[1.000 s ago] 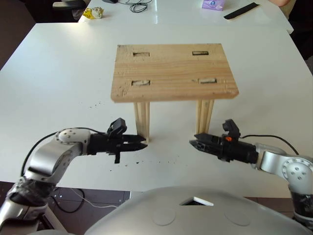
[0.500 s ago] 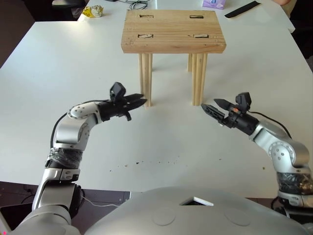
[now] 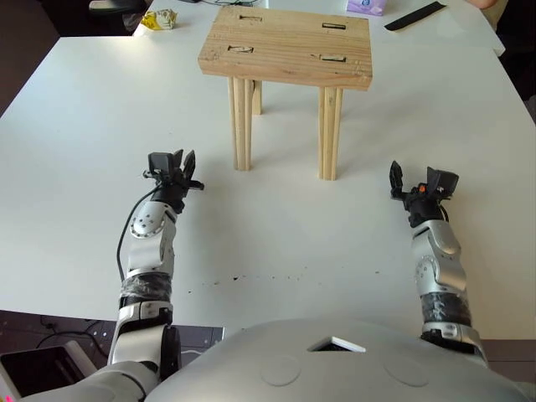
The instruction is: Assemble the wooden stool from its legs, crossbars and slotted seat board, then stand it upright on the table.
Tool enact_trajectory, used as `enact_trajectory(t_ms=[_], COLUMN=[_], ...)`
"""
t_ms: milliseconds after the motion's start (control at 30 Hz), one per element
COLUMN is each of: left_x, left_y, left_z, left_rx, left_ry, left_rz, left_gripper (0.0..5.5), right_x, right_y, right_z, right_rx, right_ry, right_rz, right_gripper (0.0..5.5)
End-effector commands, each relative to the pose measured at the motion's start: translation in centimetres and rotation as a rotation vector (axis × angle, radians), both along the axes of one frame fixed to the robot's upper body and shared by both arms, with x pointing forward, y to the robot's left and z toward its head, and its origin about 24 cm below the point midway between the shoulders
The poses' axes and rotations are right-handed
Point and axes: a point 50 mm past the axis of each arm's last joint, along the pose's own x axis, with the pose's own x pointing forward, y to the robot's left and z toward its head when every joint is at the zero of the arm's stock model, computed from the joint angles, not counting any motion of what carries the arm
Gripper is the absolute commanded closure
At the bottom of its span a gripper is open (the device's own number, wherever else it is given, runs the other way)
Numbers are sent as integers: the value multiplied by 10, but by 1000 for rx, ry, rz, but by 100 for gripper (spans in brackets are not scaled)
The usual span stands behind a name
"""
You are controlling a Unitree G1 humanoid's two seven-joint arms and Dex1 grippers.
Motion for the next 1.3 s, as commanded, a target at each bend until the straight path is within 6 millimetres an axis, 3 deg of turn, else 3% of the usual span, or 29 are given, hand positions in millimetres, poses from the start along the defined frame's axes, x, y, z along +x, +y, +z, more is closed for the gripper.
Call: enact_trajectory(t_ms=[33, 333, 500, 633, 933, 1300], left_x=[11, 10, 16, 18, 27, 38], left_y=[-9, -15, -24, -28, -39, -32], left_z=[-10, -27, -26, -30, -30, -22], left_rx=[31, -21, -52, -41, -10, -68], left_ry=[-5, -21, -37, -24, -29, -36], left_rz=[-25, 82, 85, 105, 89, 101], left_gripper=[423, 423, 423, 423, 423, 423], right_x=[10, 31, 40, 46, 63, 55], right_y=[-6, 5, 10, 10, 10, 20], right_z=[-9, -16, -16, -14, -2, -15], right_rx=[-51, -84, -88, -17, -69, -151], right_ry=[18, 34, 42, 17, 2, 33], right_rz=[-40, -10, 5, -12, 13, -8], right_gripper=[82, 82, 82, 82, 82, 82])
